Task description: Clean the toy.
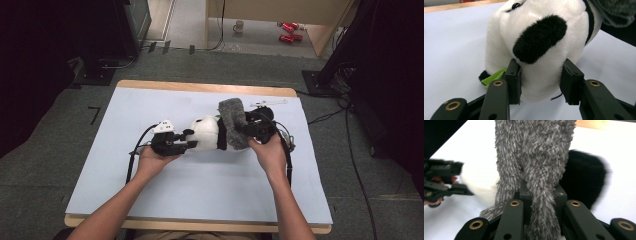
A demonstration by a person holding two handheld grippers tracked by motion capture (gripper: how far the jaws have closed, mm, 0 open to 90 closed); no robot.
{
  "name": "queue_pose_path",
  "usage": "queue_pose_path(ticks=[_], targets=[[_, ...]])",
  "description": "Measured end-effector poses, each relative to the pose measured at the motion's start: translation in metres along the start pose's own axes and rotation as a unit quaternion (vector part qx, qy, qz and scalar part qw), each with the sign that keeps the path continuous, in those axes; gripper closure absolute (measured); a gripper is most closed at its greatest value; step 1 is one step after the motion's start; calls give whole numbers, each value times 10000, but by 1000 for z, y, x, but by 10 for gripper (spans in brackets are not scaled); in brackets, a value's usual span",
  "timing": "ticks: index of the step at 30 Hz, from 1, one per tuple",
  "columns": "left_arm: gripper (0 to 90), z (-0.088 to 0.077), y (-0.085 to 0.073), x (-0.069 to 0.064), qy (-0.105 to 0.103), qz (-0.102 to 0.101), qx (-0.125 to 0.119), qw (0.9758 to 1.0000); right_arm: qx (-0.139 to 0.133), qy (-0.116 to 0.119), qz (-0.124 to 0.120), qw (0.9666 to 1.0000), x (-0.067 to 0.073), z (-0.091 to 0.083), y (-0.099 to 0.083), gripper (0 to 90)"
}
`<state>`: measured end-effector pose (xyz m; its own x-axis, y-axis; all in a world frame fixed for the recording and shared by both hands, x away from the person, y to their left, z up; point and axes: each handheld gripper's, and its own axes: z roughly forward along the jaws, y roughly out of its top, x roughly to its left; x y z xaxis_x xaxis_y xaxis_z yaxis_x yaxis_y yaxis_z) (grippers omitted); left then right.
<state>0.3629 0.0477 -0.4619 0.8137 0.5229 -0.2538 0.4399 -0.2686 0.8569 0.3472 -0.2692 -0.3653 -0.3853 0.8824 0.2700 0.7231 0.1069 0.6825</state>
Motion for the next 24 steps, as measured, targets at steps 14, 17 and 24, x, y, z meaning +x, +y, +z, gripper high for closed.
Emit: queue_pose_path(ticks=[14,17,24], targets=[[574,-1,1,4,-28,-180,23,9998,-245,193,225,9993,-8,-20,1,775],[573,-1,0,3,-23,-195,29,9998,-304,417,164,9985,2,-22,5,775],[565,-3,0,-1,8,-230,52,9997,-281,811,-129,9962,28,-11,12,774]])
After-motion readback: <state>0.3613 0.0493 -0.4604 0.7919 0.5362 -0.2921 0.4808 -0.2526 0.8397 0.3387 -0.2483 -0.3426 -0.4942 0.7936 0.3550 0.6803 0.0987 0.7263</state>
